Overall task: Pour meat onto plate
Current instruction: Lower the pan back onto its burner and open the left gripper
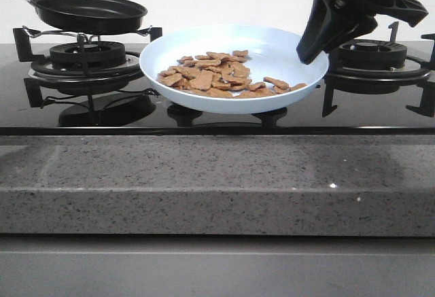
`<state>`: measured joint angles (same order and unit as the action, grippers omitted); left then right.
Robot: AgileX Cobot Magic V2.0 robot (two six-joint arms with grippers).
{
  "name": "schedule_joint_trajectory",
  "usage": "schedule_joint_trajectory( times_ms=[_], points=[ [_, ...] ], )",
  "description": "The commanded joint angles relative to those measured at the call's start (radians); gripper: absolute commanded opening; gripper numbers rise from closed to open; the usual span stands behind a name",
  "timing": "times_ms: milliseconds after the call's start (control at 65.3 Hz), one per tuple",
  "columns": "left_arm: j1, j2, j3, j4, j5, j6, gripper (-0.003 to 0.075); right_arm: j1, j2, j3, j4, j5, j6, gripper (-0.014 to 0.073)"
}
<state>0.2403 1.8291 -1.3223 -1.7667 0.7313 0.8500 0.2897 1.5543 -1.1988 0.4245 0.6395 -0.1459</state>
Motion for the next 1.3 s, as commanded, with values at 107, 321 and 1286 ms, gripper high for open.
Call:
schedule_joint_trajectory(
  times_ms=[107, 321, 1286],
  points=[
    [0.003, -0.033, -0.03, -0.064, 0.058, -0.011, -0.002, -0.001, -0.034, -0.026, 0.019, -0.037, -0.011, -0.006],
    [0.004, -0.033, -0.029, -0.058, 0.056, -0.011, 0.0057, -0.001, -0.034, -0.026, 0.019, -0.037, -0.011, -0.006],
    [0.162, -0.285, -0.029, 0.457, 0.181, -0.066, 0.0484, -0.001, -0.034, -0.026, 0.019, -0.037, -0.011, -0.006]
  ],
)
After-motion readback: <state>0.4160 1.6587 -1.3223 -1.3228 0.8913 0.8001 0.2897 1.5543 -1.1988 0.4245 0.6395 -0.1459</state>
